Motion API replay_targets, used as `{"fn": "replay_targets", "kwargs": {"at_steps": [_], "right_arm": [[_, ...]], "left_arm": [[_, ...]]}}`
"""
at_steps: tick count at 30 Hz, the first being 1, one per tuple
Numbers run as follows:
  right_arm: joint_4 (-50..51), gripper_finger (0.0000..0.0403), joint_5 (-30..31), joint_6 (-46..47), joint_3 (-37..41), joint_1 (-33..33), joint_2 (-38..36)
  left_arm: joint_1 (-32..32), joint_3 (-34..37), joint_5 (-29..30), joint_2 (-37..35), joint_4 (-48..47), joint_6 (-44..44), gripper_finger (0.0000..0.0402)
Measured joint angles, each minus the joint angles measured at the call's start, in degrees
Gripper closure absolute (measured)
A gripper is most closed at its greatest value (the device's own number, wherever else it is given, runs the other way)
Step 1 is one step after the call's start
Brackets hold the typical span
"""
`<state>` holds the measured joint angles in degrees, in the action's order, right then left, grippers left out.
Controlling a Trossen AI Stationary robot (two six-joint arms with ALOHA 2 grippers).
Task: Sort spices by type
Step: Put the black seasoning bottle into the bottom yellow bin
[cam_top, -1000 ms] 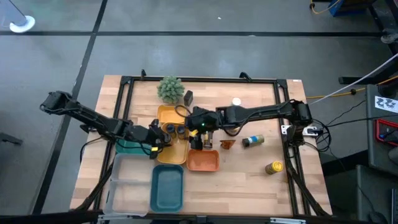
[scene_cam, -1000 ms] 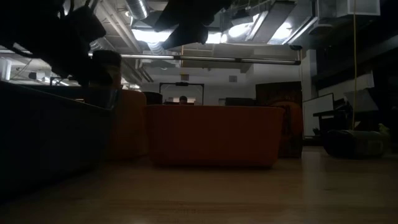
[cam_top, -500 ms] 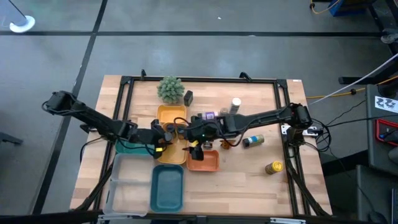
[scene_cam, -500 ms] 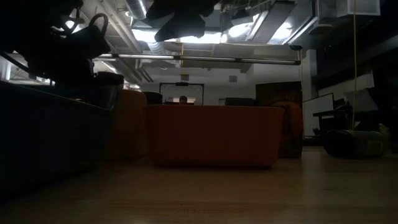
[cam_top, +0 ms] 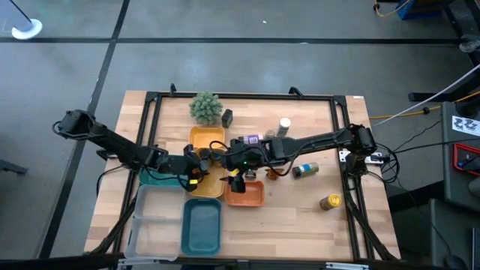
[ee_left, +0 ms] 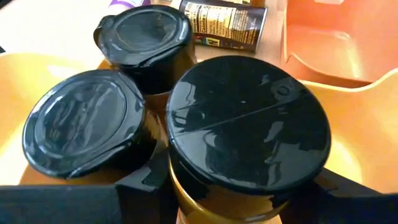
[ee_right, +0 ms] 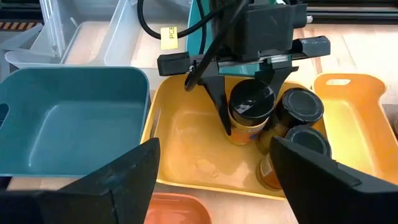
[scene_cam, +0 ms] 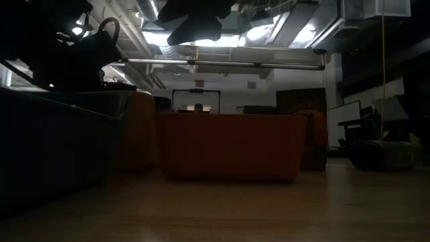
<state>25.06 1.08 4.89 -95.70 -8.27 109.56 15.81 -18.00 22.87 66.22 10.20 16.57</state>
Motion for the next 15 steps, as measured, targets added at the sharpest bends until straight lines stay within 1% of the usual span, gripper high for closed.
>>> {"fn": "replay_targets", "kwargs": {"at_steps": [8, 15], "right_arm": [[0.0, 0.0100, 0.0, 0.0, 0.0, 0.0, 0.0], [0.1, 0.0100, 0.0, 0.0, 0.0, 0.0, 0.0]], "left_arm": [[0.0, 0.0, 0.0, 0.0, 0.0, 0.2, 0.0214], [0.0, 0.0, 0.0, -0.1, 0.0, 1.2, 0.0159]]}}
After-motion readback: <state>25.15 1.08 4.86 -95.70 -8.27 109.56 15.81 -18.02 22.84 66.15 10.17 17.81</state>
